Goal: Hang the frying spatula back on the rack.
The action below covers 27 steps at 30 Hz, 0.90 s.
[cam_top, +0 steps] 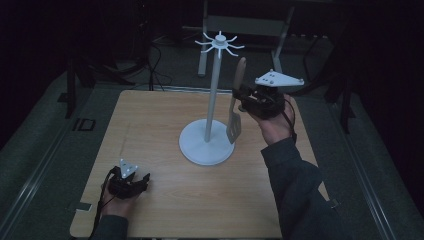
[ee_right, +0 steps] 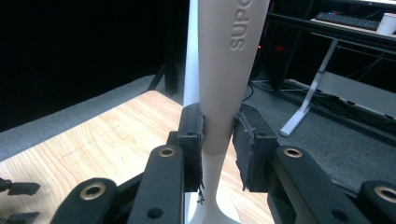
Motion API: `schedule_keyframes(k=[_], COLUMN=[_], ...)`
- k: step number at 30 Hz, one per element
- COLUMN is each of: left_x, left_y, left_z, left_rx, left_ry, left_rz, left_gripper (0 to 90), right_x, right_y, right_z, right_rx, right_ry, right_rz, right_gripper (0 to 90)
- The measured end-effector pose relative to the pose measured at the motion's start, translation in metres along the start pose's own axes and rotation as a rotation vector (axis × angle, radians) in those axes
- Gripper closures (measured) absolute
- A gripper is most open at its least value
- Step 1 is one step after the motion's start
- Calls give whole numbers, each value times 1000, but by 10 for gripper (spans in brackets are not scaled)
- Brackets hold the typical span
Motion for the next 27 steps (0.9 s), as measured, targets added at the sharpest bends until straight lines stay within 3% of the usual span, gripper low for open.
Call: schedule_keyframes(k=[27], left_x=[-1], left_y=[-1], left_z=[0], left_rx=[-1], left_ry=[1], left_rz=[-1], left_gripper=[388], right_x=[16], right_y=[-2], right_z=[-15], right_rx=[18], right_ry=[-43], right_rz=[-6], right_gripper=[734])
Point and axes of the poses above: each handheld gripper's, and its own axes: x roughly forward along the jaws, z roughly out of its underside, y roughly to its right, the point moved 3 cm from there along x, roughly forward along the jaws, and after that the axes turned 5 degrees about -y, right-handed, at the moved point
